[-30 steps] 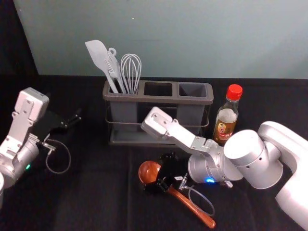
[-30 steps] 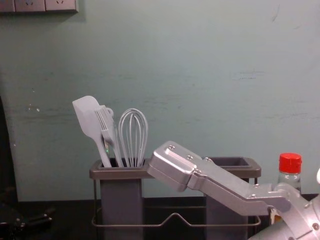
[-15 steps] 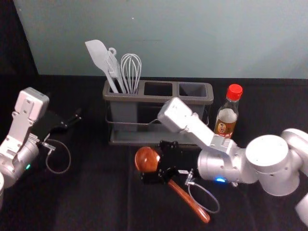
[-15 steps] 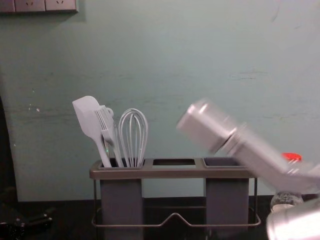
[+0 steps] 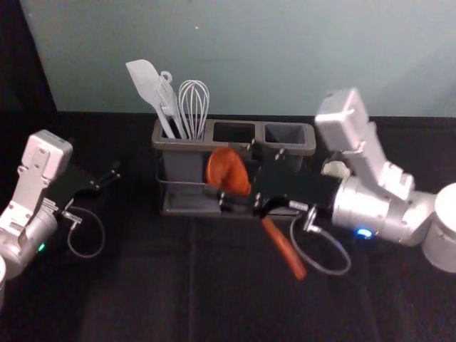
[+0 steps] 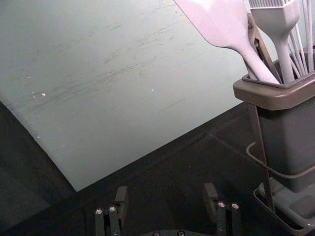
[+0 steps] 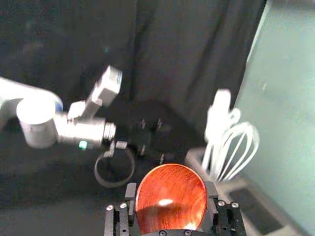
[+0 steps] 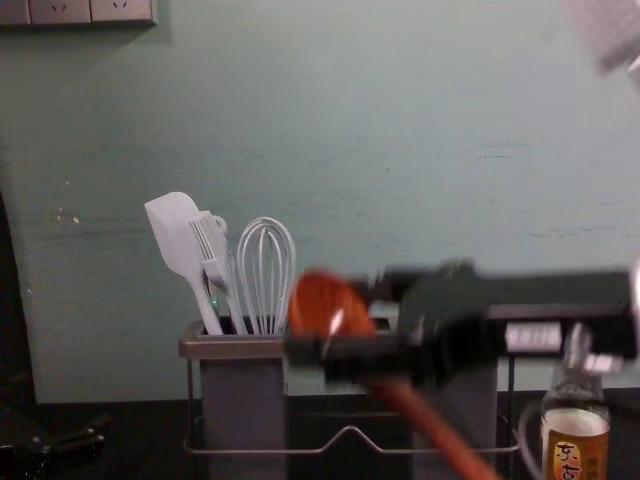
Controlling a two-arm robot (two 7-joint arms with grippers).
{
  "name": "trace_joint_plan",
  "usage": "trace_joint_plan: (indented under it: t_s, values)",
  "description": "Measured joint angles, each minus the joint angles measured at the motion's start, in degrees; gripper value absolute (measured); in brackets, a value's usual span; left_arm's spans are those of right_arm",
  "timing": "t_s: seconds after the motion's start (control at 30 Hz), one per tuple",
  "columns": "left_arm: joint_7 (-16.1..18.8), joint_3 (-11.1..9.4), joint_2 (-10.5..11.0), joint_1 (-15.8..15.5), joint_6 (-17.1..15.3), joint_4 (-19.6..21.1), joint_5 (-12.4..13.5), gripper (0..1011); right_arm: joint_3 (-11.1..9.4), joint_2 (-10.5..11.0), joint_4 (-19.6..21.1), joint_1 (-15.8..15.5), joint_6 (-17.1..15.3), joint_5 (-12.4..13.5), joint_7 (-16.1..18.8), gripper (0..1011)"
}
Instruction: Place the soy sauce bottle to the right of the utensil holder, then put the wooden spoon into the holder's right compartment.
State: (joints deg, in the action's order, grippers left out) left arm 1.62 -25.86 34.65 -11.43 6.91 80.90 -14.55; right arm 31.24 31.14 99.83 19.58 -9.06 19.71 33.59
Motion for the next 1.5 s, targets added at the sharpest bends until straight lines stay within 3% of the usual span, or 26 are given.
trace_joint_plan:
  t_s: [0.1,0.13,0.23,0.33,0.47,0.67,0.93,1.5]
  values:
    - [0.0,0.0,0.0,0.0,0.0,0.0,0.0,1005,-1.8,0.4,0.3,0.6,4.7,1.1,0.4,839]
    - [0.0,0.0,0.0,0.0,0.0,0.0,0.0,1005,-1.8,0.4,0.3,0.6,4.7,1.1,0.4,839]
    - [0.0,0.0,0.0,0.0,0.0,0.0,0.0,1005,-3.1,0.0,-0.6,1.8,9.7,1.9,1.1,838]
    - [0.0,0.0,0.0,0.0,0.0,0.0,0.0,1005,-3.7,-0.5,-1.8,2.6,12.6,2.2,1.5,840]
    - [0.0,0.0,0.0,0.0,0.0,0.0,0.0,1005,-5.1,-2.0,-4.9,4.6,18.6,3.1,2.2,839]
    - [0.0,0.0,0.0,0.0,0.0,0.0,0.0,1005,-6.1,-4.0,-9.7,8.5,23.1,4.1,3.9,840]
    - [0.0,0.0,0.0,0.0,0.0,0.0,0.0,1005,-5.5,-6.7,-16.4,13.3,25.3,3.0,4.4,839]
    - [0.0,0.0,0.0,0.0,0.0,0.0,0.0,1005,-3.9,-11.8,-29.3,19.9,27.3,0.6,4.7,840]
